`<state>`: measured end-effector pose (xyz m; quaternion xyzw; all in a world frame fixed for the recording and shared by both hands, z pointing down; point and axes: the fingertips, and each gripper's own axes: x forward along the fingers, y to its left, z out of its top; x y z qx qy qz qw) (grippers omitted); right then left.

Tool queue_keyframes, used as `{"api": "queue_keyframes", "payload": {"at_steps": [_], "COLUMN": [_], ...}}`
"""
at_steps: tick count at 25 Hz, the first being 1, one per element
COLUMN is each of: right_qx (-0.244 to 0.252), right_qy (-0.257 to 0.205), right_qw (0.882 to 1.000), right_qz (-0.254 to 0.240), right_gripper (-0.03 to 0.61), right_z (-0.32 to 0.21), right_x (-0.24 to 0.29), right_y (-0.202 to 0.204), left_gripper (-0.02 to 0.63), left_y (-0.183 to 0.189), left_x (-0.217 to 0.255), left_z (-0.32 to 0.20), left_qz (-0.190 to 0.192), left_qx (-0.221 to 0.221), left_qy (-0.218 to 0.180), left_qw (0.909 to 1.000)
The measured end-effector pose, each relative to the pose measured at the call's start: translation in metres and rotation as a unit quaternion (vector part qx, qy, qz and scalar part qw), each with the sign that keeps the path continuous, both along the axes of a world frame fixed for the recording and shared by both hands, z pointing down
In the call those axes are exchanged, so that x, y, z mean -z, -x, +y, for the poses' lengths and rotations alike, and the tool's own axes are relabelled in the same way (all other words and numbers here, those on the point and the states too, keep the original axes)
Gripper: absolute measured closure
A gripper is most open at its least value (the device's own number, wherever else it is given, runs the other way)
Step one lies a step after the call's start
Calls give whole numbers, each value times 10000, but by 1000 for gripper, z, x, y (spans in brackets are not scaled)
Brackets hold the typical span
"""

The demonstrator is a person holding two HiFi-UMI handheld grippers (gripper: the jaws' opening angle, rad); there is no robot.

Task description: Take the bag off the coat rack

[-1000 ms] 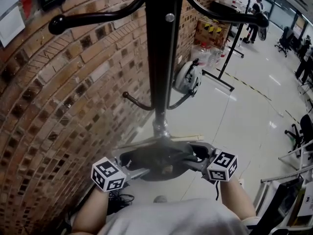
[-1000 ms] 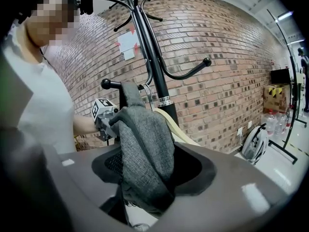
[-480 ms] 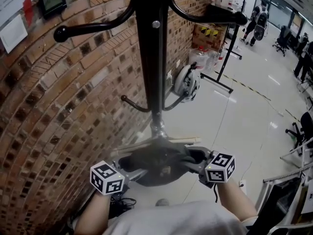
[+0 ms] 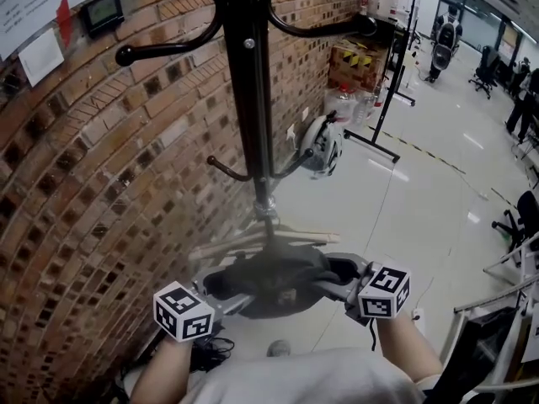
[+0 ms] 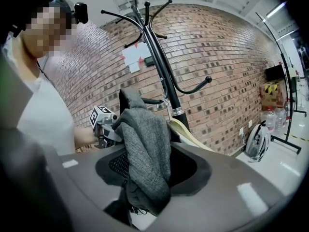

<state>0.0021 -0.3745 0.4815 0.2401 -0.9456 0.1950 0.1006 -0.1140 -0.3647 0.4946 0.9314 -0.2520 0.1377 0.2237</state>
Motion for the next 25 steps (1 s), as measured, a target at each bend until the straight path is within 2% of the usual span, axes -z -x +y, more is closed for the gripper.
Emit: {"api": "queue_keyframes", "payload": {"at_steps": [4, 9, 16, 25], "right_qx": [-32, -33, -85, -181], "right_qy": [-20, -34, -44, 343], "right_qw": [9999, 9998, 9999, 9992], "right_qz": [-139, -203, -102, -75], "right_gripper": [379, 377, 376, 373], "right_z": [39, 111, 243, 394], "right_x": [5, 15, 27, 38], "right_y": [-13, -33, -69, -111], "left_gripper": [350, 350, 350, 350], "left_y": [-13, -32, -68, -109], "left_x": [7, 17, 27, 38], "left_z": [39, 111, 244, 394], "left_qz": [-54, -32, 49, 55], "left_qx": [56, 106, 219, 216], "left_qy": [31, 5, -40, 287], "left_qw": [10000, 9999, 9997, 9993]}}
